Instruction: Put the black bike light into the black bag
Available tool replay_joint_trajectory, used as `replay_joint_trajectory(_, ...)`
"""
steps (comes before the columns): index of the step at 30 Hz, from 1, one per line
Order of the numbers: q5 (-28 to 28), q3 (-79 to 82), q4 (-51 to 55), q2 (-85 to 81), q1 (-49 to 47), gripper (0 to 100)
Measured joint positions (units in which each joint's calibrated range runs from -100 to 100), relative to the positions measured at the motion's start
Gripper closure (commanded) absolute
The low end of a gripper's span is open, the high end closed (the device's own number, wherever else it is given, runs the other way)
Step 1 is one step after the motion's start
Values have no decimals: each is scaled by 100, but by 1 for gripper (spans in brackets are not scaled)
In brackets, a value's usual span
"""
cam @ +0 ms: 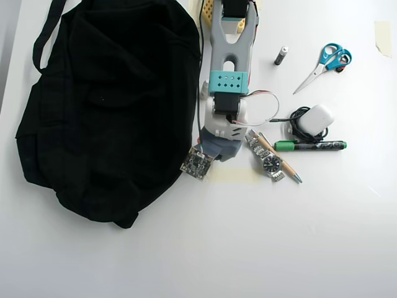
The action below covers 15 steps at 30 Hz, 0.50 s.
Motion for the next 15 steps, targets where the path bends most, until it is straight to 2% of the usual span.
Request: replay_joint_trajectory(15,-5,-2253,1951,-1001,-29,98)
